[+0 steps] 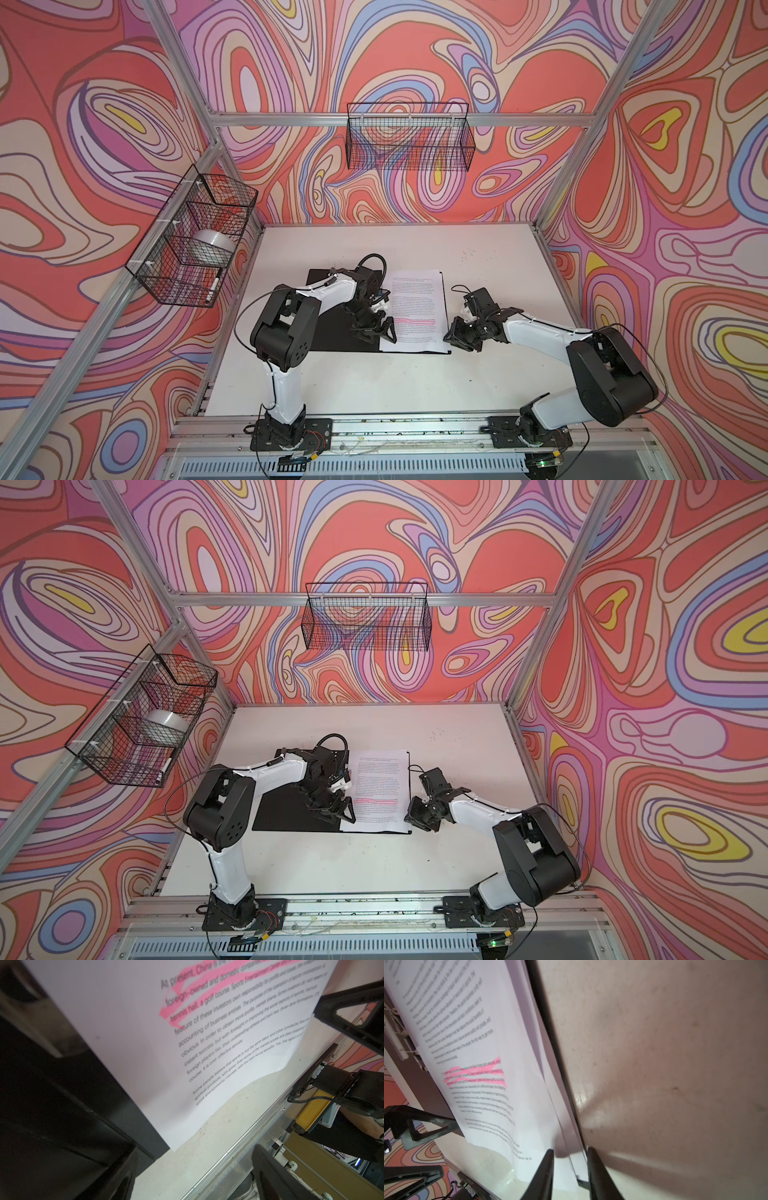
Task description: Put the files into the folder
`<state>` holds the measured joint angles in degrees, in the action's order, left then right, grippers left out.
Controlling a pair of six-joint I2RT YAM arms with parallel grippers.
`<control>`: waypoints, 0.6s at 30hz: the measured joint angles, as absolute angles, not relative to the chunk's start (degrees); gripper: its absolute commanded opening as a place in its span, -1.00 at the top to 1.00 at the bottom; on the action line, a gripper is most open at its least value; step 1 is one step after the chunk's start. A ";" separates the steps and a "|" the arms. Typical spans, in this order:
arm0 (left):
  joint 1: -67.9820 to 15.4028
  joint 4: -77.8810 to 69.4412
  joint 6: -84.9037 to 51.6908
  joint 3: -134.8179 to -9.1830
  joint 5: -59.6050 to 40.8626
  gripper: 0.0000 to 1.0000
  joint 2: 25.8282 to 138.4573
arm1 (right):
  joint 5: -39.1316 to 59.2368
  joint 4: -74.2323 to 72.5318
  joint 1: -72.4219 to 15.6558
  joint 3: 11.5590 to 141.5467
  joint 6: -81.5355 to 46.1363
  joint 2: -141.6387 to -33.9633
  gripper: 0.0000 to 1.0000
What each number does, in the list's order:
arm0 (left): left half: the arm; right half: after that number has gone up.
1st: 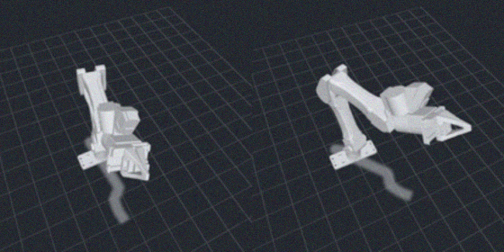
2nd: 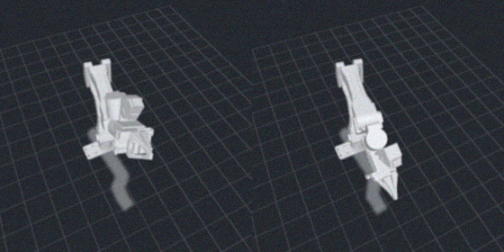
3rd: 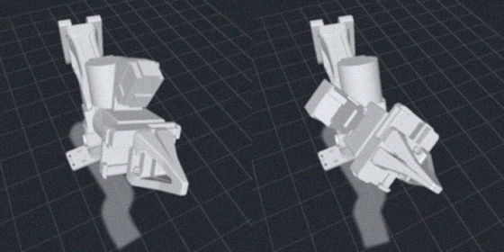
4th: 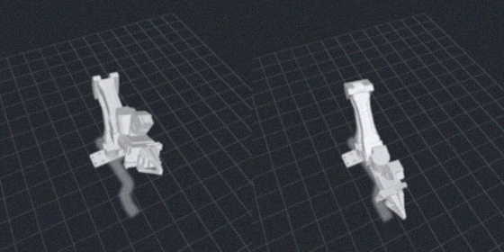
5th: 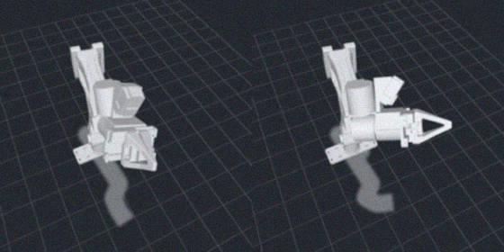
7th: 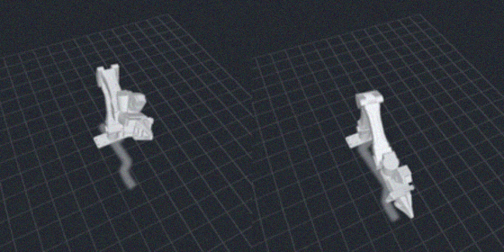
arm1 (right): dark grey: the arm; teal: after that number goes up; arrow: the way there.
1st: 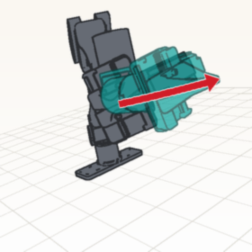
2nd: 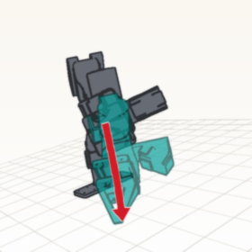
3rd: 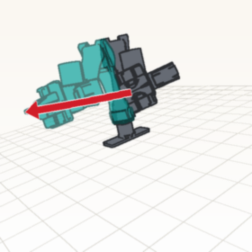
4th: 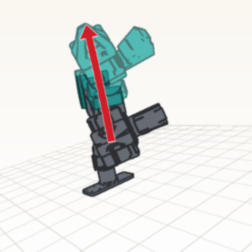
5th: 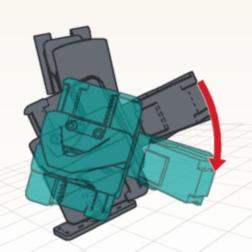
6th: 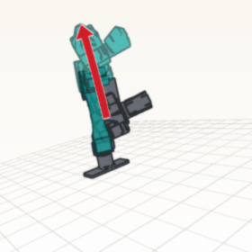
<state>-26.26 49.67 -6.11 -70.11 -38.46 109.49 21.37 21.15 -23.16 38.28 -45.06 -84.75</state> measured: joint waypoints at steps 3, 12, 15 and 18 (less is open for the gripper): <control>-26.26 49.45 -6.24 -70.11 -38.63 -0.73 109.60 | 21.82 21.47 -23.16 38.28 -44.62 -84.73 0.45; -26.26 49.43 -6.70 -70.11 -38.70 -0.74 109.60 | 22.50 22.74 -23.16 38.28 -43.75 -84.47 0.43; -26.26 49.89 -6.15 -70.46 -37.87 -0.74 109.60 | 22.28 24.69 -23.18 38.68 -42.87 -83.90 0.43; -26.06 51.11 -4.38 -71.81 -34.26 -0.75 109.21 | 21.15 29.17 -23.18 42.78 -41.10 -83.72 0.44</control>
